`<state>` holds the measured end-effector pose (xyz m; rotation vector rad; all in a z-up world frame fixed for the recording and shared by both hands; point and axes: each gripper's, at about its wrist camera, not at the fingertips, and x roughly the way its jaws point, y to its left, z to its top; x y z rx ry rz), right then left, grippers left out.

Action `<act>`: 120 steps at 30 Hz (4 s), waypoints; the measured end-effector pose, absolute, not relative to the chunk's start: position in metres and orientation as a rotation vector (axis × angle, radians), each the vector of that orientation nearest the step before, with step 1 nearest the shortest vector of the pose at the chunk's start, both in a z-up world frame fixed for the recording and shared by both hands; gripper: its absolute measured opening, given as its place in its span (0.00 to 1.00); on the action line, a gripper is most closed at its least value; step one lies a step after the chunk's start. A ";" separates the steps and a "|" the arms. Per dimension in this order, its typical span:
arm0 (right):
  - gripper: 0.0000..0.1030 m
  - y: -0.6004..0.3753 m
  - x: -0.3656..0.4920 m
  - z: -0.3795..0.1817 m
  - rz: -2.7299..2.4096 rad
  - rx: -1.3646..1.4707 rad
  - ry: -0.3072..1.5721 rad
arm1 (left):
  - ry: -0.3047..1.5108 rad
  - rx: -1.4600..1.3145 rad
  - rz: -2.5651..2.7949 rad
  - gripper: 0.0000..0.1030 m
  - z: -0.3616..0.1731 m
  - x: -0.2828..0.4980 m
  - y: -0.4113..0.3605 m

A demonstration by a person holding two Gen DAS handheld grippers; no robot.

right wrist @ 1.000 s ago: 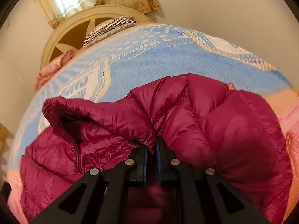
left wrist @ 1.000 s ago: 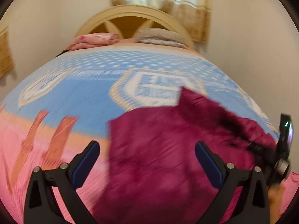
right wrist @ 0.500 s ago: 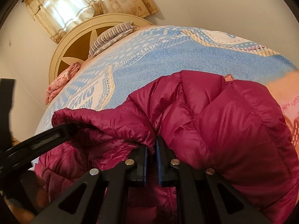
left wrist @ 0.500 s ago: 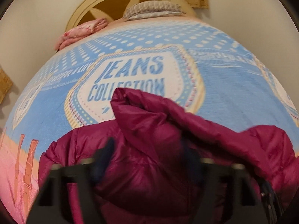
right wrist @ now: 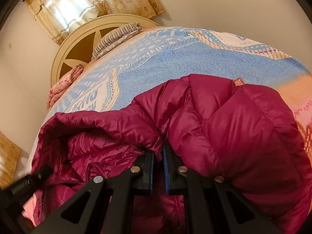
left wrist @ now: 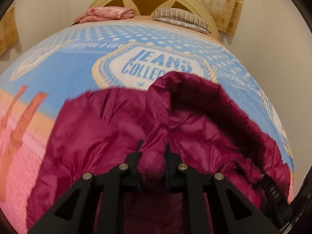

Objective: Fold large clothes

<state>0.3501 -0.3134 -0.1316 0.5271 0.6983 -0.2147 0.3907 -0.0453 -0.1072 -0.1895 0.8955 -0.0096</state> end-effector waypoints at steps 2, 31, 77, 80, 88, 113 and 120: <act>0.07 -0.312 0.350 -0.131 -0.218 0.521 0.700 | 0.897 -0.213 0.001 0.20 -0.119 0.392 -0.042; 0.09 -0.337 0.353 -0.023 -0.231 0.558 0.591 | 0.803 -0.432 -0.073 0.24 -0.138 0.383 -0.016; 0.09 -0.228 0.364 -0.083 -0.179 0.081 0.692 | 0.874 0.004 0.066 0.81 -0.135 0.442 -0.040; 0.09 -0.229 0.368 -0.063 -0.283 -0.027 0.647 | 0.874 0.004 0.066 0.81 -0.134 0.441 -0.041; 0.09 -0.265 0.403 -0.118 -0.308 -0.016 0.844 | 0.875 0.003 0.064 0.81 -0.135 0.442 -0.040; 0.68 -0.282 0.142 -0.017 -0.176 0.047 0.585 | 0.834 -0.117 -0.251 0.84 -0.080 0.238 0.100; 0.68 -0.296 0.012 -0.031 -0.177 0.086 0.670 | 0.861 -0.182 -0.277 0.85 -0.103 0.141 0.159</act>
